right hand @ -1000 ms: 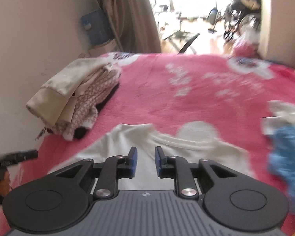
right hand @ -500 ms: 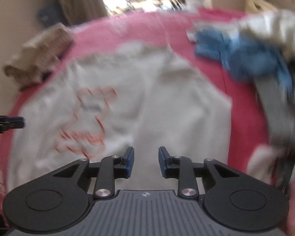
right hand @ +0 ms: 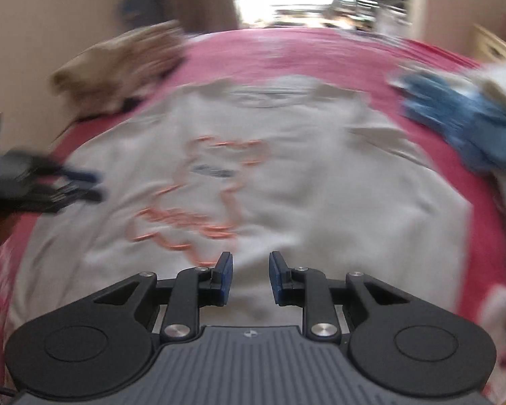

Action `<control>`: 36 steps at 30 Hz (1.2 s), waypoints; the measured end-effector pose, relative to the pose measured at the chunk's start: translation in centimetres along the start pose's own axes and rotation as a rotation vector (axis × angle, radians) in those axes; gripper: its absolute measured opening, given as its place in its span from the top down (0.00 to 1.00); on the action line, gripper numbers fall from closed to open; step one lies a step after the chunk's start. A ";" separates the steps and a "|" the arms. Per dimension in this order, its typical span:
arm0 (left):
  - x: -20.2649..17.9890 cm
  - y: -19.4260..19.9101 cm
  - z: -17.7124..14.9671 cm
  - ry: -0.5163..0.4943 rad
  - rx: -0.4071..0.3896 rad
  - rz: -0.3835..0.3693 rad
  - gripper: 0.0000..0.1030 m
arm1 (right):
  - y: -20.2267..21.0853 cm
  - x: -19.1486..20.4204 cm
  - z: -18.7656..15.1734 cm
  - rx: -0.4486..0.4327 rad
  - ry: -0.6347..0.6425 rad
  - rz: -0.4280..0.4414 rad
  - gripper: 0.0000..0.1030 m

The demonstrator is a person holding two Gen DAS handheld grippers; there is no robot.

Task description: Fold clothes

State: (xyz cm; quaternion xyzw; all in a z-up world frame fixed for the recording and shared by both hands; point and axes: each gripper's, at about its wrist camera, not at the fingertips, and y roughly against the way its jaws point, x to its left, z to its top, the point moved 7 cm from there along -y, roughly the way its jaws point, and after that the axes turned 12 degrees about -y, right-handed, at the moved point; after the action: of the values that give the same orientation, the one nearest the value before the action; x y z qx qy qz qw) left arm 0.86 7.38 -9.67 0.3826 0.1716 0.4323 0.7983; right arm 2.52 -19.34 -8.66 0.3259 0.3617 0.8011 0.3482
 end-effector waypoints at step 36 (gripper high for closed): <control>-20.3 3.6 -5.0 -0.342 0.113 -0.676 0.62 | 3.9 6.8 -12.1 0.467 0.320 0.256 0.73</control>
State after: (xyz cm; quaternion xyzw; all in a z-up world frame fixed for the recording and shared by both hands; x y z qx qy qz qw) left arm -15.71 -5.76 -11.32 0.4146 0.1760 0.0644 0.8905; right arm -11.85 -20.16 -10.02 0.3097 0.5424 0.7747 0.0988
